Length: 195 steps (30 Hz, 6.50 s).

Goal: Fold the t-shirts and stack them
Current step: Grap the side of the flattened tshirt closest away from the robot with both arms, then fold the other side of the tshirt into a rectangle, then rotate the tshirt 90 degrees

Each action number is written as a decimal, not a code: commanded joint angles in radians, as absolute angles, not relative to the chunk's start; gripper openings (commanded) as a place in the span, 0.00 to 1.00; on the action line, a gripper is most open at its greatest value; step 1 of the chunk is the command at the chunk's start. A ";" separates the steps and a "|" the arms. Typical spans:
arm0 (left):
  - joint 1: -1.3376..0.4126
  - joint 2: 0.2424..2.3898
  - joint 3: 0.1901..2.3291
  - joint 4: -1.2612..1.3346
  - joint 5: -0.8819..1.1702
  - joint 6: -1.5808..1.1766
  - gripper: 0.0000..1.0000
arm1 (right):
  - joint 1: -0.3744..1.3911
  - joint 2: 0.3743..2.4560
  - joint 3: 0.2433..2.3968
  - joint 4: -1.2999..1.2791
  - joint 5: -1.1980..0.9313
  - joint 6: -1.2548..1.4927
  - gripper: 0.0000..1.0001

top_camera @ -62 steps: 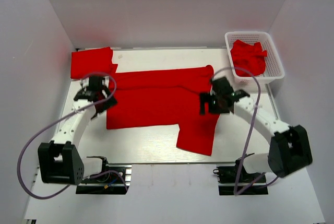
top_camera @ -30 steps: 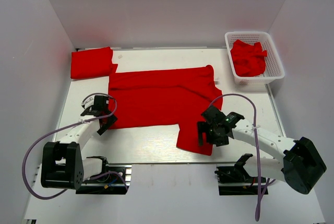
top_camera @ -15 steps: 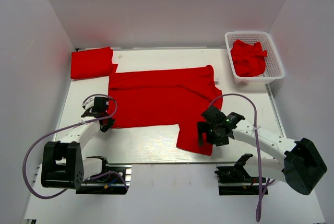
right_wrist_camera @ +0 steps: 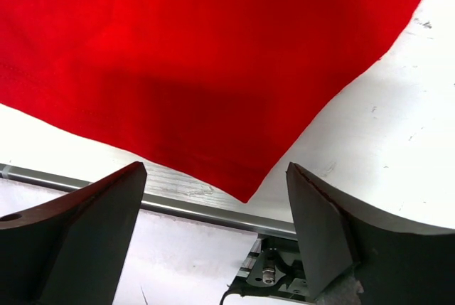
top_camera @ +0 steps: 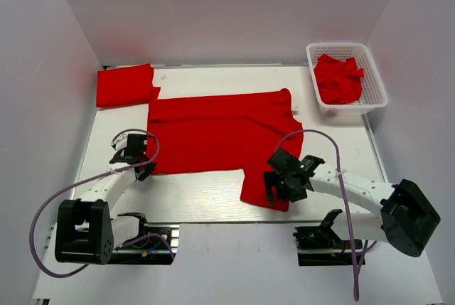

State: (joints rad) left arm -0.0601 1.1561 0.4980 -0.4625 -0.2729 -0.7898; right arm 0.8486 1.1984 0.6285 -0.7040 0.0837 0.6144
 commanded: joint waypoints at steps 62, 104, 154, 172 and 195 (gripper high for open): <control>-0.046 1.399 0.973 -0.571 -0.304 -0.815 0.00 | 0.520 1.486 1.244 -0.453 0.273 0.381 0.00; -0.037 1.887 1.387 -0.614 -0.356 -0.752 0.95 | 0.285 2.025 1.732 -0.388 0.195 0.124 0.18; -0.038 1.678 1.236 -0.560 -0.032 -0.528 1.00 | 0.423 2.378 2.057 -0.396 0.043 0.113 0.19; -0.038 1.687 1.227 -0.551 -0.041 -0.528 1.00 | 0.426 2.411 2.069 -0.468 0.068 0.110 0.15; -0.038 1.715 1.247 -0.551 -0.032 -0.528 1.00 | 0.425 2.351 2.054 -0.311 -0.032 0.199 0.00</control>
State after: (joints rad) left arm -0.0422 1.7409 1.2331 -0.5644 -0.0437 -0.5236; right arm 0.4213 2.3955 2.0457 -0.3492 0.0097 0.1864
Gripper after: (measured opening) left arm 0.996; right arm 0.008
